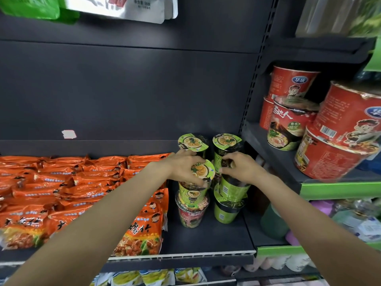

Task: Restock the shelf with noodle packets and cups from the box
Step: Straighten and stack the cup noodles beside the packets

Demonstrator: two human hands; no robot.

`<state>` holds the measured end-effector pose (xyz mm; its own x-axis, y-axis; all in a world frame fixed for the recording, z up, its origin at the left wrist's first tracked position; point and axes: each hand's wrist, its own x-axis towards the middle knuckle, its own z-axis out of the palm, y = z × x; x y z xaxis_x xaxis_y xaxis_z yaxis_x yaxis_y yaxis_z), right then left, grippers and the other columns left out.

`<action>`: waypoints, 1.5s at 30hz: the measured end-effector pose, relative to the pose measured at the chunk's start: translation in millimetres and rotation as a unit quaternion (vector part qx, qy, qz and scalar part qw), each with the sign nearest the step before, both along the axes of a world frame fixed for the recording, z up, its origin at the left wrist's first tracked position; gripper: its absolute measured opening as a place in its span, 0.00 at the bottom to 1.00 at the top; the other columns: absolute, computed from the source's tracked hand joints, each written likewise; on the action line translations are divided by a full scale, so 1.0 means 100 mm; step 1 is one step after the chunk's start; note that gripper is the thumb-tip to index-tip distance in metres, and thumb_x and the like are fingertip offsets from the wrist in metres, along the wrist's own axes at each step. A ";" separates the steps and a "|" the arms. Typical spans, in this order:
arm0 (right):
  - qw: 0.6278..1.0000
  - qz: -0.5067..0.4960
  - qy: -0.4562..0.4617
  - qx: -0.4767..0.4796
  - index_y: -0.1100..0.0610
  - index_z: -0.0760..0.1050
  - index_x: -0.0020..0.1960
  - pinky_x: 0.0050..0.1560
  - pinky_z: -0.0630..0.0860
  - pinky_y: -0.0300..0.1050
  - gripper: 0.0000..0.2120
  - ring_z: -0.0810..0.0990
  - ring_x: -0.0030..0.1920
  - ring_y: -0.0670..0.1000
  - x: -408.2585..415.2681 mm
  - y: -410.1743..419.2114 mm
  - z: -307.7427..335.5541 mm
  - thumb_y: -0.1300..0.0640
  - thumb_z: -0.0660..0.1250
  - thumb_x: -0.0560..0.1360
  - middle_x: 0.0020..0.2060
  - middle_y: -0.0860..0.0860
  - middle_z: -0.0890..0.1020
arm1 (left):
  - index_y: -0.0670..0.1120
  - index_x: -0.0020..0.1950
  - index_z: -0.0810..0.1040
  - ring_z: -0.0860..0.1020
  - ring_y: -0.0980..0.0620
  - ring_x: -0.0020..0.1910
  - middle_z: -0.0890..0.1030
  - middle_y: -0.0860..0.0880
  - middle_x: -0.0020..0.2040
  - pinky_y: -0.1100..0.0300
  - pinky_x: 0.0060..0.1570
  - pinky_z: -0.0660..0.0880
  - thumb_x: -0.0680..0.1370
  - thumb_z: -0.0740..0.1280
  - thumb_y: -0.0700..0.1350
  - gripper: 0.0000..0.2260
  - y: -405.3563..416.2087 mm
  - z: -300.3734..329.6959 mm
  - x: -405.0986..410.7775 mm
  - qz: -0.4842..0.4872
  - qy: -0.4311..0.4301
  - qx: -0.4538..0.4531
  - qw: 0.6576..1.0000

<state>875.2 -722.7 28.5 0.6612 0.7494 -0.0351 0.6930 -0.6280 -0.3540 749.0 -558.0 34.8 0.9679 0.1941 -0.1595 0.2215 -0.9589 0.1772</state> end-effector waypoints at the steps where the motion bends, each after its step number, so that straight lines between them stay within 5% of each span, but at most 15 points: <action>1: 1.000 -0.009 -0.003 0.016 0.55 0.69 0.69 0.62 0.68 0.46 0.26 0.70 0.66 0.54 0.01 0.01 0.01 0.46 0.68 0.74 0.67 0.55 0.71 | 0.56 0.73 0.63 0.56 0.47 0.73 0.61 0.49 0.75 0.45 0.70 0.58 0.71 0.65 0.65 0.32 0.00 0.01 0.02 0.007 -0.030 -0.004 1.000; 6: 0.997 -0.043 -0.033 0.057 0.56 0.70 0.68 0.62 0.69 0.48 0.22 0.71 0.66 0.55 0.12 0.08 0.07 0.48 0.65 0.77 0.66 0.55 0.72 | 0.47 0.68 0.72 0.66 0.45 0.68 0.71 0.45 0.67 0.50 0.64 0.68 0.80 0.59 0.54 0.19 0.08 0.06 0.20 0.038 -0.144 -0.002 0.989; 16: 0.996 -0.068 -0.018 0.051 0.60 0.74 0.63 0.60 0.72 0.53 0.18 0.75 0.61 0.57 0.44 0.48 0.11 0.51 0.65 0.77 0.61 0.57 0.77 | 0.50 0.72 0.67 0.67 0.43 0.68 0.68 0.44 0.69 0.50 0.66 0.67 0.81 0.58 0.48 0.19 0.51 -0.02 0.76 0.055 -0.079 -0.050 0.994; 24: 0.994 -0.099 -0.039 -0.025 0.57 0.71 0.68 0.65 0.68 0.53 0.26 0.68 0.66 0.59 0.64 0.73 0.06 0.43 0.65 0.75 0.66 0.58 0.70 | 0.57 0.68 0.72 0.68 0.47 0.67 0.70 0.50 0.68 0.48 0.64 0.69 0.78 0.63 0.56 0.18 0.68 -0.14 0.86 0.048 -0.066 -0.057 0.995; 33: 0.998 -0.035 0.051 -0.024 0.57 0.66 0.72 0.66 0.63 0.41 0.27 0.66 0.70 0.53 0.79 0.66 0.12 0.55 0.68 0.75 0.72 0.52 0.65 | 0.57 0.67 0.73 0.70 0.48 0.65 0.73 0.50 0.64 0.50 0.63 0.70 0.76 0.65 0.58 0.19 0.69 -0.10 0.88 0.045 -0.060 -0.053 0.996; 38: 0.997 -0.080 -0.002 0.002 0.53 0.70 0.68 0.66 0.66 0.51 0.27 0.66 0.68 0.57 0.79 0.70 0.01 0.45 0.70 0.72 0.67 0.55 0.68 | 0.56 0.67 0.73 0.70 0.48 0.64 0.74 0.49 0.64 0.50 0.63 0.71 0.76 0.65 0.59 0.20 0.68 -0.10 0.88 0.048 -0.058 -0.050 0.996; 45: 0.997 -0.041 0.060 -0.025 0.55 0.71 0.66 0.59 0.67 0.41 0.22 0.72 0.64 0.53 0.85 0.64 0.08 0.58 0.70 0.73 0.66 0.52 0.73 | 0.54 0.67 0.73 0.71 0.48 0.63 0.74 0.48 0.63 0.52 0.63 0.70 0.76 0.65 0.58 0.20 0.66 -0.07 0.86 0.042 -0.060 -0.053 0.996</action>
<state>960.7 -659.2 36.9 0.7094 0.6879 -0.1536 0.5927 -0.7001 -0.3982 835.2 -492.0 27.8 0.9621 0.2643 -0.0669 0.2719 -0.9124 0.3058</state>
